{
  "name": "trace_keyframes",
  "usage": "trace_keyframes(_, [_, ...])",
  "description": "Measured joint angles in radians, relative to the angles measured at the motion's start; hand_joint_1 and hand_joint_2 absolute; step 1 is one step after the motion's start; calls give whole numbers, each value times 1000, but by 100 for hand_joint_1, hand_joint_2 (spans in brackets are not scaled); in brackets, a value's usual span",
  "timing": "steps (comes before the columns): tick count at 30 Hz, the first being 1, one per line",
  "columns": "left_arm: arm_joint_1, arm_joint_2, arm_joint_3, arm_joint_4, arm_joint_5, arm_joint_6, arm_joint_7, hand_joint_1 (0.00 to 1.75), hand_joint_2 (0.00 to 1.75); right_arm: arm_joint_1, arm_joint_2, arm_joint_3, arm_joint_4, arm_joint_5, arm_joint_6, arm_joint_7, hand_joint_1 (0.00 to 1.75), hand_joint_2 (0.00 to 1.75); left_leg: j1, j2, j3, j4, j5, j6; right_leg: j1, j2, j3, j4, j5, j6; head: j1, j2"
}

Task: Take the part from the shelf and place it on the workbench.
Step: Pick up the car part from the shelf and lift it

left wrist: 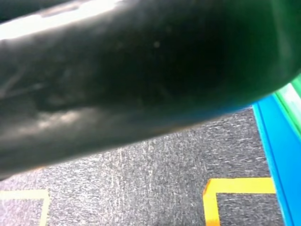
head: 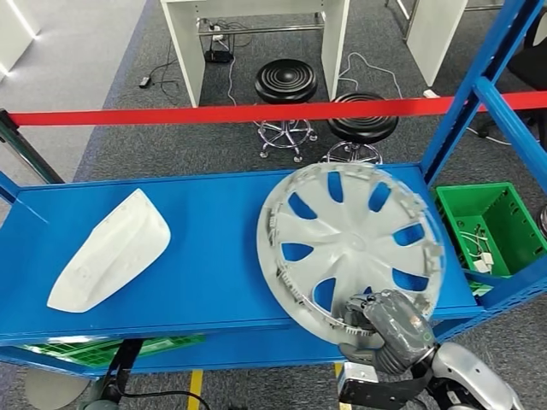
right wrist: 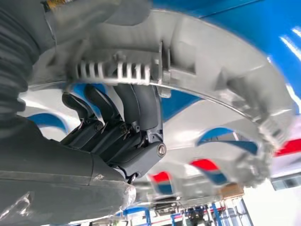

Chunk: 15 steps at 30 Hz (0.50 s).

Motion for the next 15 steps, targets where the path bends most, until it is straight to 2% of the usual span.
trace_keyframes(1, [1, 0, 0, 0, -1, 1, 2, 0, 0, 0, 3, 1, -2, 0, -4, -1, 175, 175, -1, 0, 1, -6, 18, 3, 1, 1, 1, 0, 0, 0, 0, 0])
trace_keyframes(2, [1, 1, 0, 0, -1, 1, 3, 0, 0, 0, 5, 2, -5, 0, -10, -2, 175, 175, -2, 0, 20, -48, 51, 7, 2, 1, 3, 0, -1, 0, 0, 0])
trace_keyframes(4, [1, 4, 0, 0, -4, 4, 5, 0, 0, 0, 13, 3, -9, 1, -23, -5, 175, 175, -7, 0, 83, -182, 119, 17, 5, 3, 6, 2, -3, 2, -1, 0])
trace_keyframes(5, [1, 6, 0, 0, -6, 5, 6, 0, 0, 0, 16, 3, -11, 5, -31, -6, 175, 175, -8, 0, 107, -234, 135, 20, 7, 3, 5, 3, -3, 6, 0, 0])
trace_keyframes(7, [2, 9, 0, 0, -9, 7, 7, 0, 0, 4, 21, 3, -14, 27, -52, -9, 175, 175, -10, -1, 124, -277, 136, 24, 10, 4, 3, 2, -3, 15, 0, 0])
trace_keyframes(9, [5, 9, 0, 0, -10, 9, 9, 0, 0, 8, 25, 4, -17, 56, -72, -10, 175, 175, -8, -2, 124, -281, 139, 31, 9, 3, 2, 0, -3, 25, 1, 0])
trace_keyframes(10, [6, 9, 0, 0, -10, 9, 9, 0, 0, 9, 27, 4, -19, 65, -80, -10, 175, 175, -5, -2, 125, -284, 141, 36, 8, 2, -4, 13, -14, 31, 3, 0])
trace_keyframes(12, [6, 10, 0, 0, -10, 9, 9, 0, 0, 10, 30, 5, -22, 72, -87, -9, 175, 175, -1, -1, 127, -286, 143, 44, 6, 0, -44, 101, -66, 41, 8, 0])
trace_keyframes(14, [7, 12, 0, 0, -10, 9, 9, 0, 0, 13, 33, 6, -23, 72, -88, -8, 175, 175, -2, 0, 127, -286, 143, 47, 4, -1, -104, 232, -123, 47, 10, 0])
trace_keyframes(15, [7, 13, 0, 0, -10, 9, 9, 0, 0, 14, 35, 7, -23, 72, -88, -8, 175, 175, -2, 0, 128, -286, 142, 47, 3, -1, -122, 270, -132, 48, 10, 0])
